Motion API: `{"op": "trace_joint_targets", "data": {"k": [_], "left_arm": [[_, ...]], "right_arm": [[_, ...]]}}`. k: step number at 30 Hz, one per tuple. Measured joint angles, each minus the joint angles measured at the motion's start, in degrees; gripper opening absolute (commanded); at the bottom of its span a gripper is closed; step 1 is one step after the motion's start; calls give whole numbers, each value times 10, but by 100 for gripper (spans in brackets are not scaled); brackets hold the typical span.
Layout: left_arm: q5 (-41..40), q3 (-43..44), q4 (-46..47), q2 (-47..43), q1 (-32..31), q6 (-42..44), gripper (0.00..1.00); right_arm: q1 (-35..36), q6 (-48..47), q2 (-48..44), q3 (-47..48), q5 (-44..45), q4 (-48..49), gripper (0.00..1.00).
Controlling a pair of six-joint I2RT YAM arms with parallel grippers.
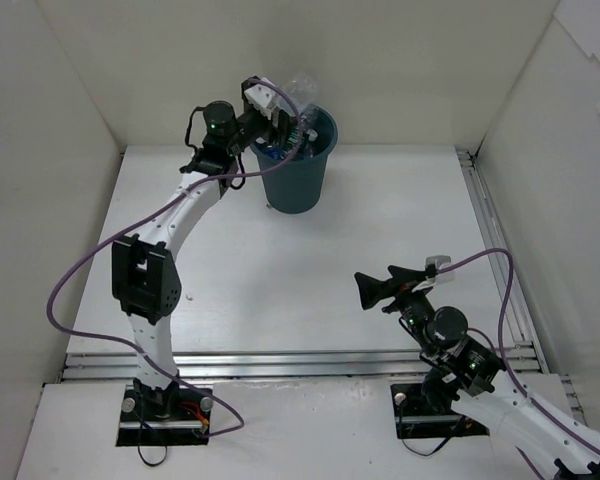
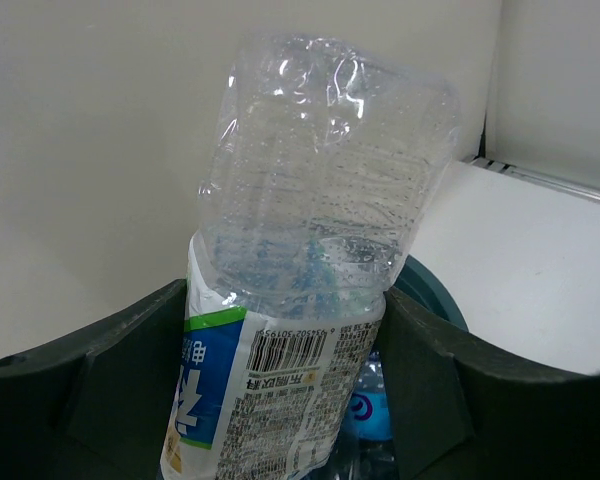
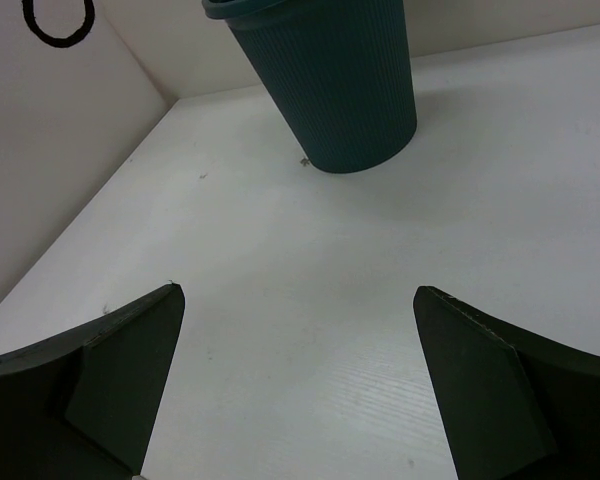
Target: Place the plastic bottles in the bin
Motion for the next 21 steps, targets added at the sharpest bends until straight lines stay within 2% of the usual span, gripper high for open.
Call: {"op": "trace_joint_targets", "data": {"k": [6, 9, 13, 14, 21], "left_arm": [[32, 10, 87, 44, 0, -38, 32], [37, 10, 117, 58, 0, -50, 37], [41, 1, 147, 64, 0, -56, 51], [43, -1, 153, 64, 0, -57, 59], [50, -30, 182, 64, 0, -64, 75]], "right_arm": [[0, -4, 25, 0, 14, 0, 97], [0, -5, 33, 0, 17, 0, 97], [0, -9, 37, 0, 20, 1, 97], [0, -9, 37, 0, 21, 1, 97], [0, -11, 37, 0, 21, 1, 97]]}}
